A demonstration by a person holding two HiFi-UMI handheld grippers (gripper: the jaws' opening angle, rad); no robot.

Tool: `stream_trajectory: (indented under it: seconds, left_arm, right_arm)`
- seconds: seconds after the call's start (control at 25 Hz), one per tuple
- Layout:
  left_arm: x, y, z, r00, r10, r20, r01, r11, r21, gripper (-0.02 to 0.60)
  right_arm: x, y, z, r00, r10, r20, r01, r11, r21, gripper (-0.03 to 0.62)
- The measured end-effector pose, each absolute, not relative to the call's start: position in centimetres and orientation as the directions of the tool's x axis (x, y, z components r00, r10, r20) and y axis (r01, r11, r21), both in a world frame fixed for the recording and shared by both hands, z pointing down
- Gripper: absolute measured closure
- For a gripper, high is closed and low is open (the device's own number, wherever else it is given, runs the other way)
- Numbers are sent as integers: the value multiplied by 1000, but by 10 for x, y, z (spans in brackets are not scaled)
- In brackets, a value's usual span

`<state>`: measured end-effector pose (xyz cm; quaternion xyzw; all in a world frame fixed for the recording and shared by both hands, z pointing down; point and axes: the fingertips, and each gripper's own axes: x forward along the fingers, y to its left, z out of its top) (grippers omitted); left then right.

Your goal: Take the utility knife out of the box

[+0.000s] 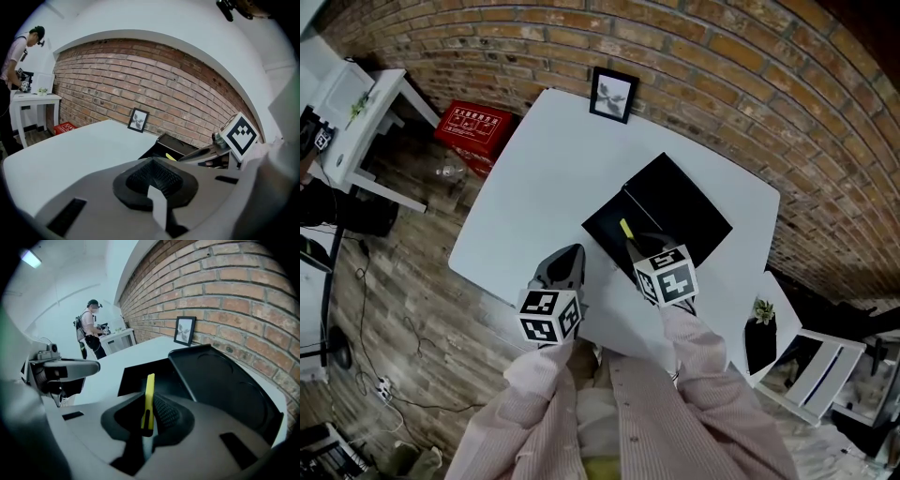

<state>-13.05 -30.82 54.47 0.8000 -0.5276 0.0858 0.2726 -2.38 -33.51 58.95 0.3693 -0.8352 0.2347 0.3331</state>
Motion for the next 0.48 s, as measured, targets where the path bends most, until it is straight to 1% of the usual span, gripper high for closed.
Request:
stream_trajectory:
  seconds: [0.48]
  left_arm:
    - [-130, -306, 508, 447, -826, 343, -885, -354, 301, 589]
  right_arm:
    - [-21, -325, 542, -596, -575, 560, -755, 639, -147, 536]
